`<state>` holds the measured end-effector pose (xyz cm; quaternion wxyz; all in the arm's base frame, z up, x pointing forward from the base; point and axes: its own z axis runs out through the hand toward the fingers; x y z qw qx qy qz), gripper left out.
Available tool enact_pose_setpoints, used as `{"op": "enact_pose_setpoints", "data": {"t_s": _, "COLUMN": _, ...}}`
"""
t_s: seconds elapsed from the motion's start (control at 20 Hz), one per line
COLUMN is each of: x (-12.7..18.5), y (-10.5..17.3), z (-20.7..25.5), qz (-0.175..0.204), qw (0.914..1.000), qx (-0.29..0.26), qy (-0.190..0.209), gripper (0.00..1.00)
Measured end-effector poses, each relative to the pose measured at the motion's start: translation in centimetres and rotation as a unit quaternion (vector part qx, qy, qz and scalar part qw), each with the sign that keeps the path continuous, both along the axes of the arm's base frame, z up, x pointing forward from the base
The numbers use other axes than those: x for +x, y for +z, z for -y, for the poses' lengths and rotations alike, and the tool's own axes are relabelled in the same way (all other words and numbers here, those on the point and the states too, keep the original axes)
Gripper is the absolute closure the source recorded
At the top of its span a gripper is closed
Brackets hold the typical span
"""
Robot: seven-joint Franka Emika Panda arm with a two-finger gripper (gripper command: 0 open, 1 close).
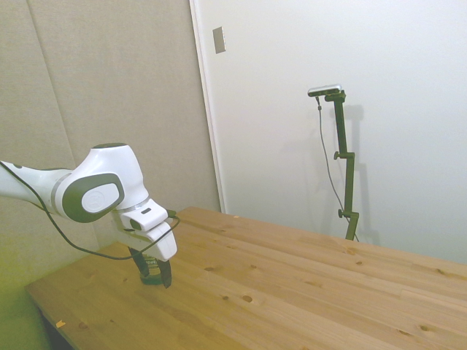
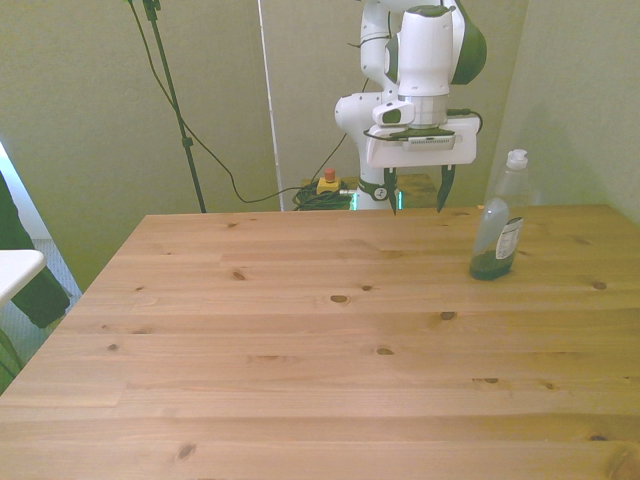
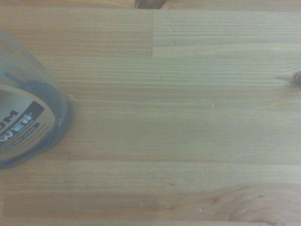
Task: Knock down the dish soap
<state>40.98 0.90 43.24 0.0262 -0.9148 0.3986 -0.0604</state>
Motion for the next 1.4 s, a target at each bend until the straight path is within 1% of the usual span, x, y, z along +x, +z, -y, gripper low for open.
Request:
{"op": "enact_pose_setpoints", "data": {"t_s": 0.15, "x": 0.0, "y": 0.1, "z": -0.1, "qz": 0.001, "qw": 1.0, "qx": 0.0, "qy": 0.003, "gripper": 0.0}}
{"op": "enact_pose_setpoints", "data": {"t_s": 0.2, "x": -0.2, "y": 0.2, "z": -0.4, "qz": -0.002, "qw": 0.9999, "qx": -0.001, "qy": 0.01, "gripper": 1.0}}
{"op": "enact_pose_setpoints", "data": {"t_s": 0.45, "x": -2.1, "y": 2.1, "z": -2.1, "qz": -0.012, "qw": 0.9991, "qx": -0.006, "qy": 0.039, "gripper": 1.0}}
{"op": "enact_pose_setpoints", "data": {"t_s": 0.65, "x": -2.8, "y": 3.5, "z": -3.0, "qz": -0.005, "qw": 0.9986, "qx": -0.011, "qy": 0.052, "gripper": 1.0}}
{"op": "enact_pose_setpoints", "data": {"t_s": 1.05, "x": -1.5, "y": 5.8, "z": -4.9, "qz": 0.015, "qw": 0.9972, "qx": -0.018, "qy": 0.071, "gripper": 1.0}}
{"op": "enact_pose_setpoints", "data": {"t_s": 1.4, "x": 1.0, "y": 5.9, "z": -6.0, "qz": 0.012, "qw": 0.9961, "qx": -0.023, "qy": 0.084, "gripper": 1.0}}
